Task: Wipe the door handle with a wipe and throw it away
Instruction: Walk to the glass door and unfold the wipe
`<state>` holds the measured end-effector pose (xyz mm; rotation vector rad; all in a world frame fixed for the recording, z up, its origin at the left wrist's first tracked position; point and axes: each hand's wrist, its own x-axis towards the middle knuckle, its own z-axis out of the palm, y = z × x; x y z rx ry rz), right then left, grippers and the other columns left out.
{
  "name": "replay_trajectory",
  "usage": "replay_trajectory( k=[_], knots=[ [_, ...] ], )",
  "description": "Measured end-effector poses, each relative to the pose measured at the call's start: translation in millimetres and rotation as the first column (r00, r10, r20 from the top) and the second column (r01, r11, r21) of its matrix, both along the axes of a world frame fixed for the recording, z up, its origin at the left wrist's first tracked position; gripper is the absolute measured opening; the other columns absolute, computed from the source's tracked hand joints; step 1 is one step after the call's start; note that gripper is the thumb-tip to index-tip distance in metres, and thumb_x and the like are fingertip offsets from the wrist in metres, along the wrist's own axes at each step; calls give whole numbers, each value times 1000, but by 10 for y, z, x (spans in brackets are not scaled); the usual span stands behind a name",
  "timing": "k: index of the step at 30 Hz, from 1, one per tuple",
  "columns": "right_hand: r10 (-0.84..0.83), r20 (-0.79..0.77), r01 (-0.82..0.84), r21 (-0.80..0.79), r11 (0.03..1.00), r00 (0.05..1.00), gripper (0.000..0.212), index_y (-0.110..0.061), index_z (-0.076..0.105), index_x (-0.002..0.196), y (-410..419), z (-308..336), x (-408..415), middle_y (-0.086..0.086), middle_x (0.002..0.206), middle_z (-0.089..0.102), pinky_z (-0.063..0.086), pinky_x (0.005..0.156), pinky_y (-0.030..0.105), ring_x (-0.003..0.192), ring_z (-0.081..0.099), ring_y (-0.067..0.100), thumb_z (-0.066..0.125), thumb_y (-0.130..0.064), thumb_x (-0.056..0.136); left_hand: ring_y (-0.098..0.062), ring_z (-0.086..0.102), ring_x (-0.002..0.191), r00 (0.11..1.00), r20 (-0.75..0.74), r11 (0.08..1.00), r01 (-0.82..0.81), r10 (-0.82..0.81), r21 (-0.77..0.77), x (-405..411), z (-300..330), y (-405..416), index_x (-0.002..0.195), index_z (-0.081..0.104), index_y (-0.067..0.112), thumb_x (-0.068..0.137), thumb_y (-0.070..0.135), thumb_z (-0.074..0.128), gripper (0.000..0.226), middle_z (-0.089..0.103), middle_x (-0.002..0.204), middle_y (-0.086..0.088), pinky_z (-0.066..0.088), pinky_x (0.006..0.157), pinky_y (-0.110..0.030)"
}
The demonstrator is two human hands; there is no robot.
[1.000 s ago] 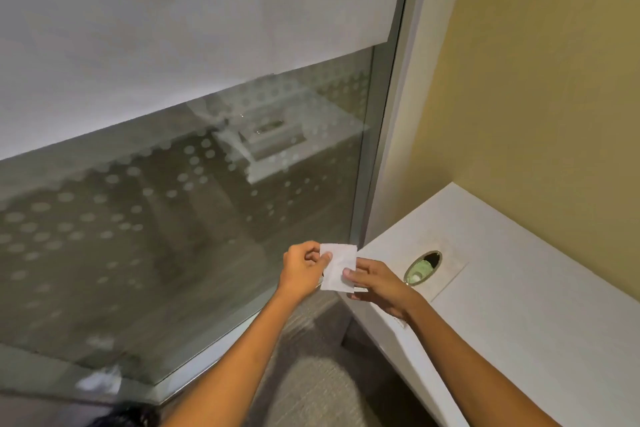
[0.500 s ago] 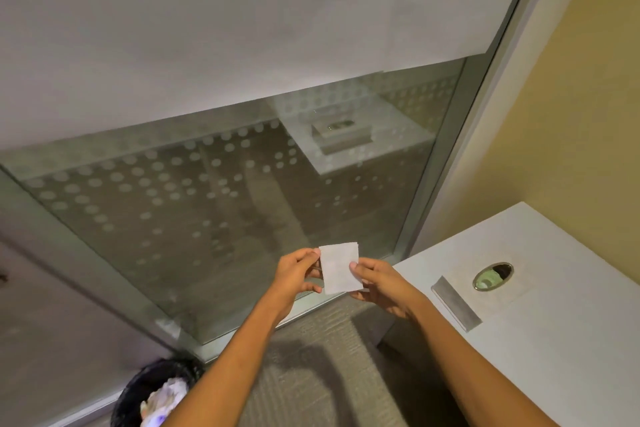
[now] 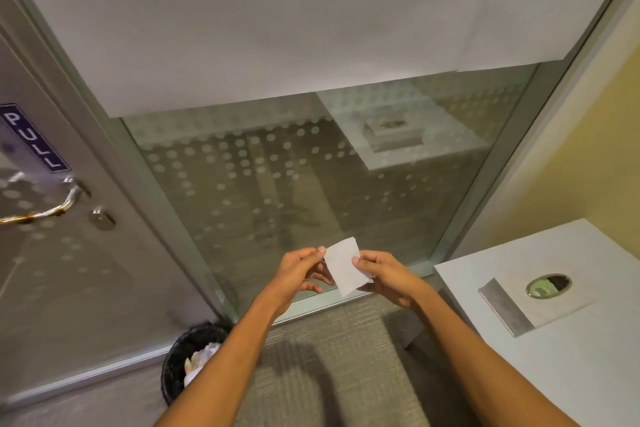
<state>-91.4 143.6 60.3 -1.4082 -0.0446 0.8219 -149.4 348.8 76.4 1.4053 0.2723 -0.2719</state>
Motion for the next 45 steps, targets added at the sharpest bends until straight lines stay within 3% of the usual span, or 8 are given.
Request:
replay_trajectory(
  k=[5,13,18,22,28,33,39,45],
  knots=[
    [160,0,-160,32,987,987,41,2,61,122,229,54,-27,21,115,67,48,100,48,105,63,28,64,-20,88,-17,71,66,997,-7,997,-77,77,30,-193,55,205,87,70,12,100,22,58,21,72,76,-6,52,51,-28],
    [395,9,-395,-8,919,919,16,-8,69,97,623,226,40,7,89,69,54,73,28,82,64,18,62,-12,84,-10,65,65,983,17,974,-182,182,133,-428,186,401,91,76,9,96,12,63,13,71,73,-1,52,53,-23],
    [514,150,-514,-43,857,845,26,-6,67,112,829,254,46,7,97,67,52,78,29,88,62,18,60,-13,89,-8,61,58,958,23,948,-287,287,138,-637,239,459,88,75,7,96,9,62,15,68,64,3,47,51,-21],
    [520,267,-530,-36,847,812,31,-6,65,117,1013,240,8,13,95,65,48,84,37,88,59,20,67,-14,87,-12,63,61,925,22,923,-380,379,63,-824,264,498,78,77,12,94,3,61,24,70,66,-2,50,55,-24],
    [518,354,-553,-4,833,778,19,-7,69,108,1329,266,-136,2,87,70,48,68,20,77,61,6,67,-7,90,-17,63,61,885,16,885,-465,465,-25,-1116,251,658,76,74,14,92,-1,61,25,67,71,-9,51,59,-30],
    [474,469,-531,-13,848,745,19,-6,72,105,1664,285,-332,3,95,73,52,76,23,86,65,11,72,-8,86,-17,64,61,851,30,850,-521,524,-84,-1343,276,849,73,73,14,91,-2,62,26,68,71,-7,53,56,-25],
    [242,665,-282,-49,958,706,16,-20,74,91,2196,312,-632,-2,94,74,53,76,31,83,66,10,82,-21,77,-13,68,61,777,17,771,-620,629,-143,-1560,261,1198,81,68,7,91,-1,63,14,70,67,-3,51,55,-28],
    [393,614,-463,-50,885,685,15,-14,76,85,2663,437,-987,13,78,73,52,65,23,70,63,11,84,-23,75,-7,67,57,757,19,750,-644,653,-150,-1758,254,1678,84,69,3,93,-1,61,12,72,65,-1,51,49,-21]
  ],
)
